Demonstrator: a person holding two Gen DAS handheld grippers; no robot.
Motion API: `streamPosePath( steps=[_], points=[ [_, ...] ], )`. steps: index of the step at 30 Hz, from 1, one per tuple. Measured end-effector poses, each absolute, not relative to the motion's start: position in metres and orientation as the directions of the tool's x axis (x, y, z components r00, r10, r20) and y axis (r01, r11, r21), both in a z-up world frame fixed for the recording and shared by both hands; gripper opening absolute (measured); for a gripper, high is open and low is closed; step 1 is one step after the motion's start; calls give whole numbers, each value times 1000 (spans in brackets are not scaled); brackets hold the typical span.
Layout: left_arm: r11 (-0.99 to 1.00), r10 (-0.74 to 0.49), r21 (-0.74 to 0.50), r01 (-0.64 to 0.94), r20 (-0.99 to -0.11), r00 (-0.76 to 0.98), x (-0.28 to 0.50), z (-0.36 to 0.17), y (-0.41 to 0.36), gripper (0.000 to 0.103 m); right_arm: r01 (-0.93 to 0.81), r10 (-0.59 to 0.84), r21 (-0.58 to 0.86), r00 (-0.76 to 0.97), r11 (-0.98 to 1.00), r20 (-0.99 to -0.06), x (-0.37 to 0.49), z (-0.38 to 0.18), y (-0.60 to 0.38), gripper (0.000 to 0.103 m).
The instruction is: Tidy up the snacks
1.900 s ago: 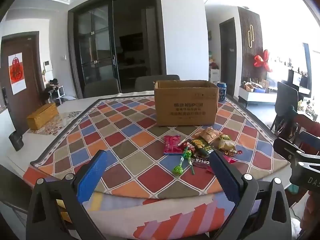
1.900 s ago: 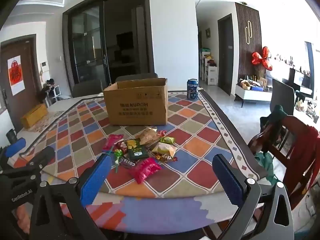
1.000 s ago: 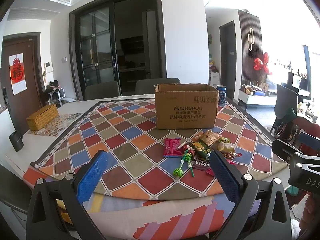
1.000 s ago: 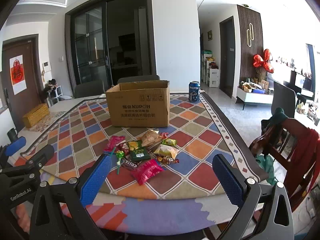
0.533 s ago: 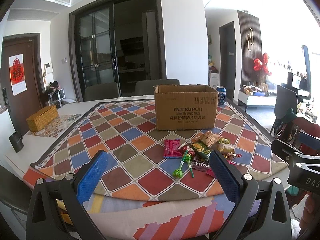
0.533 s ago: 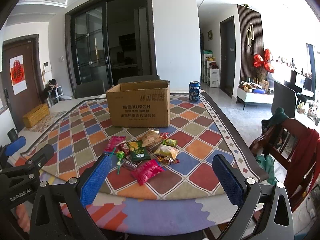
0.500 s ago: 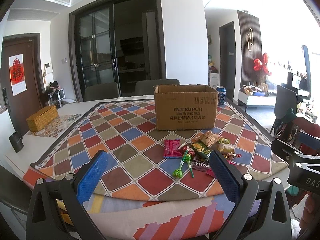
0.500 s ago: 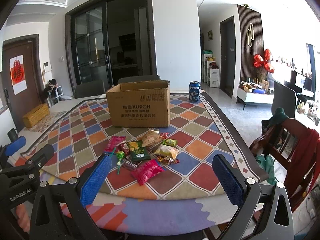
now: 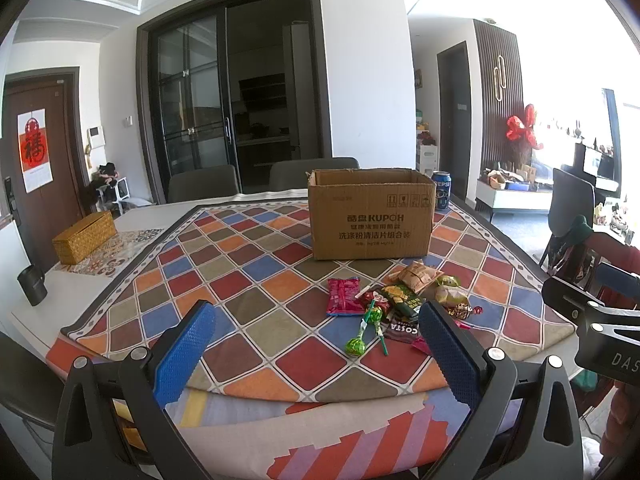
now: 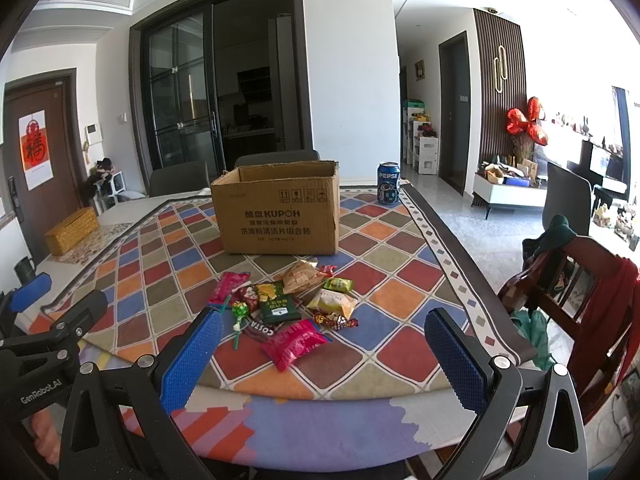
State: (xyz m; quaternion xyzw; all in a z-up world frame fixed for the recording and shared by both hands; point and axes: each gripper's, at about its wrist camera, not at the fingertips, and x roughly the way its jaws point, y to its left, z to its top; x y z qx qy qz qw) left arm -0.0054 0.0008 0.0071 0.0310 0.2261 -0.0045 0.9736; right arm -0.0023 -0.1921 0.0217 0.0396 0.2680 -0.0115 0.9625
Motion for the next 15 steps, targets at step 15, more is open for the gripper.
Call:
streamPosePath(
  steps=[15],
  points=[
    [998, 5, 59, 23, -439, 898, -6, 7, 1, 103, 43, 0, 71, 856, 997, -518, -2, 23, -193, 102]
  ],
)
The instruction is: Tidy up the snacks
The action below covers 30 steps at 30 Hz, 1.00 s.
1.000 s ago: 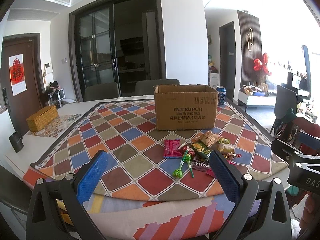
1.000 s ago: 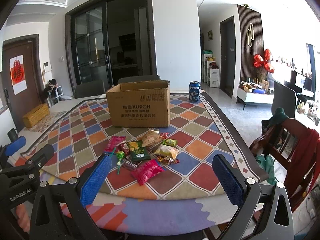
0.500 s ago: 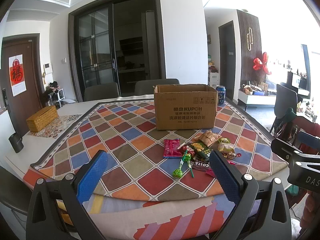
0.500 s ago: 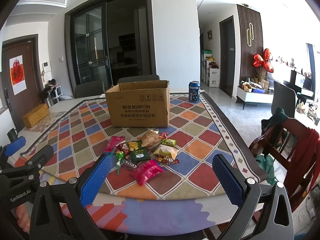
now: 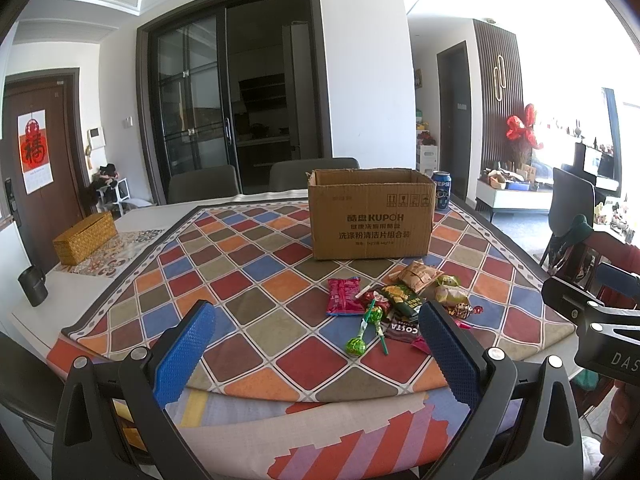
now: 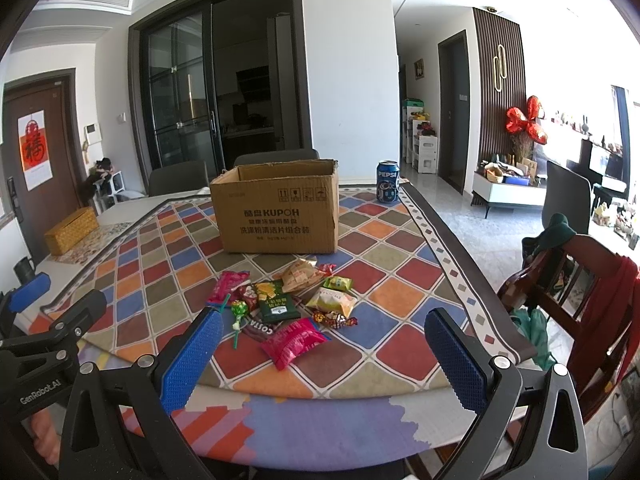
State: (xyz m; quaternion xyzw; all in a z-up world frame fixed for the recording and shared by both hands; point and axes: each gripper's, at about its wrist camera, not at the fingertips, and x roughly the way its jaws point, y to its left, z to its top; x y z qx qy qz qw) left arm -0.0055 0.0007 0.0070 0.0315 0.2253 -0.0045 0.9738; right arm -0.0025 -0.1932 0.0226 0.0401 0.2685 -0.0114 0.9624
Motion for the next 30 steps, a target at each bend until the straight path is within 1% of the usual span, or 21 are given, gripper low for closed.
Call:
streamPosePath(
  steps=[20, 23, 30],
  points=[
    [998, 6, 60, 23, -446, 895, -6, 8, 1, 103, 40, 3, 71, 853, 997, -522, -1, 19, -194, 102],
    [998, 3, 61, 28, -459, 889, -1, 5, 3, 103, 39, 4, 70, 848, 997, -530, 1, 17, -193, 102],
    [996, -20, 68, 64, -520, 854, 17, -11, -1, 101, 4, 45, 81, 808, 997, -588, 18, 2, -190, 102]
  ],
)
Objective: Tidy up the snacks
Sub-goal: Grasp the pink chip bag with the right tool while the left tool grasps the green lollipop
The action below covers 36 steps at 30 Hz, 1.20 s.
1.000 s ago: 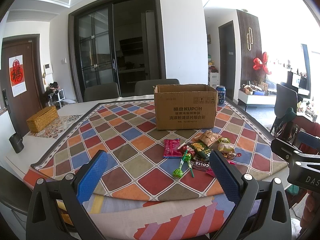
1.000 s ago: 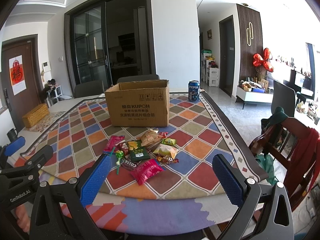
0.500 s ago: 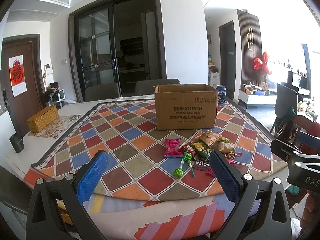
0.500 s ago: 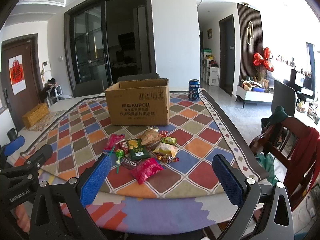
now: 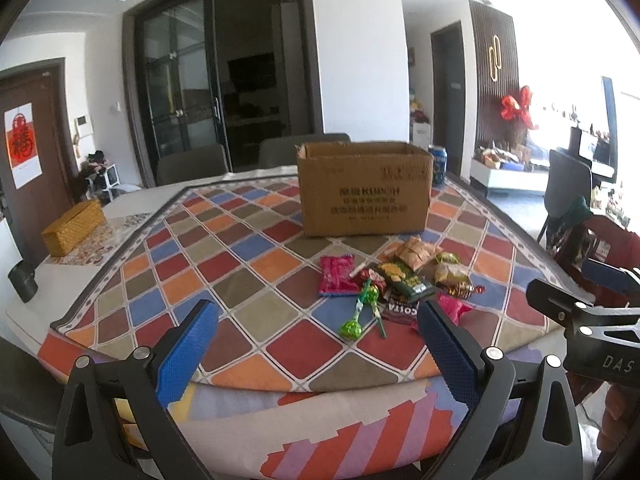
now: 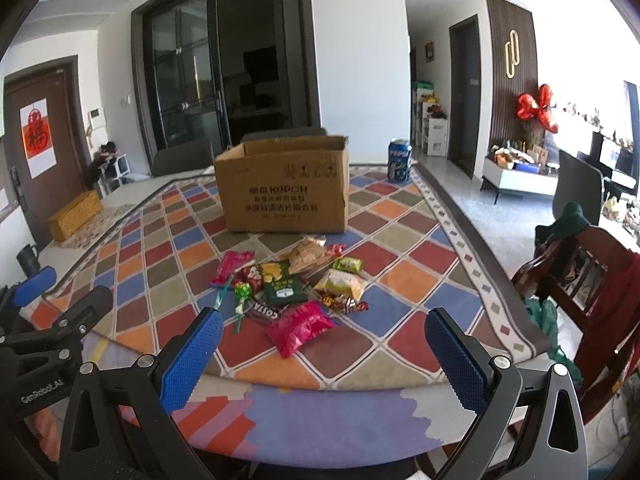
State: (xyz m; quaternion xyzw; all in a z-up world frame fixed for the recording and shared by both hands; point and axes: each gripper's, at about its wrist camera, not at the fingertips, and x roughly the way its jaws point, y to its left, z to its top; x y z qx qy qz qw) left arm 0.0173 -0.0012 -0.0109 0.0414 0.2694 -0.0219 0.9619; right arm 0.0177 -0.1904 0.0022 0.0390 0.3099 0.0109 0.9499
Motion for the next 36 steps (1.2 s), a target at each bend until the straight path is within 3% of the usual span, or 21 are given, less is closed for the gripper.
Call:
streamPosePath(
  steps=[8, 16, 26, 36],
  points=[
    [994, -52, 50, 102, -601, 798, 46, -32, -2, 87, -28, 93, 108, 746, 994, -660, 44, -17, -187, 102],
    [989, -92, 23, 149, -693, 715, 76, -57, -5, 70, -74, 143, 125, 662, 989, -736, 77, -39, -177, 93],
    [980, -142, -27, 199, -793, 592, 115, -93, -10, 62, -81, 203, 189, 542, 979, -816, 115, -71, -174, 82],
    [971, -184, -78, 227, -848, 497, 141, -120, -11, 50, -59, 223, 221, 459, 973, -860, 143, -95, -170, 81]
  ],
)
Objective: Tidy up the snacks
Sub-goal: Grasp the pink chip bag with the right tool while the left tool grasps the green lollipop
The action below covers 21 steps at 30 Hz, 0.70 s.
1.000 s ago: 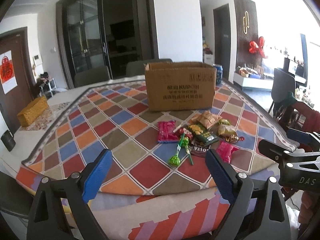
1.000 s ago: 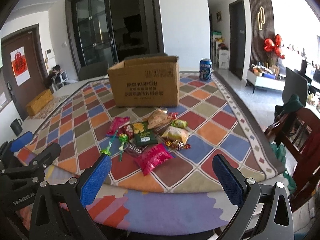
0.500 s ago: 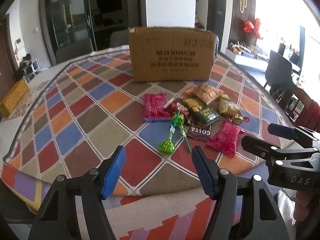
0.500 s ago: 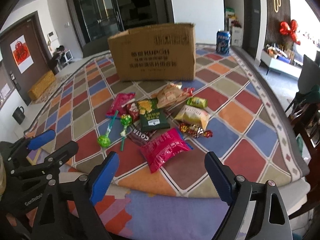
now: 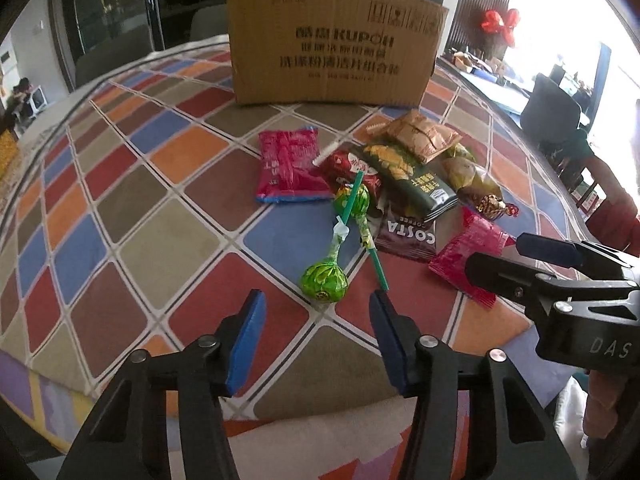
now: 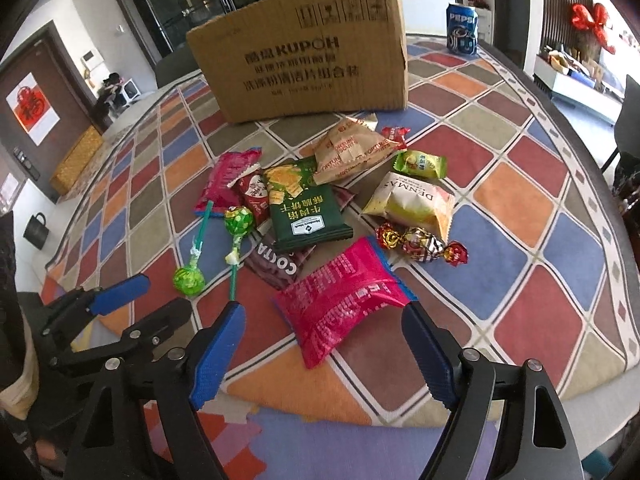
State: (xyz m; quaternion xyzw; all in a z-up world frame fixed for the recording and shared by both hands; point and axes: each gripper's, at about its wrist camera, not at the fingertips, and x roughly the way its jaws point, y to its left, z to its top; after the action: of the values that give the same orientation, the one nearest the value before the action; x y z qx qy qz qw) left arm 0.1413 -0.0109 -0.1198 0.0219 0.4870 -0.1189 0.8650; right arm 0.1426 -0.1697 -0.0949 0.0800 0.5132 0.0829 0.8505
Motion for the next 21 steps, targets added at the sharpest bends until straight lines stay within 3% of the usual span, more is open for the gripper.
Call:
streamPosePath(
  steps=[12, 16, 21],
  points=[
    [965, -211, -107, 240, -861, 462, 165, -131, -12, 37, -11, 235, 254, 416, 967, -879, 171, -109, -171, 76],
    [964, -215, -112, 240, -860, 463, 168, -131, -12, 27, 13, 232, 260, 413, 965, -881, 178, -113, -174, 73],
    [964, -216, -114, 239, -859, 463, 170, -131, -13, 27, 31, 205, 239, 412, 971, -888, 182, -116, -178, 61]
  ],
)
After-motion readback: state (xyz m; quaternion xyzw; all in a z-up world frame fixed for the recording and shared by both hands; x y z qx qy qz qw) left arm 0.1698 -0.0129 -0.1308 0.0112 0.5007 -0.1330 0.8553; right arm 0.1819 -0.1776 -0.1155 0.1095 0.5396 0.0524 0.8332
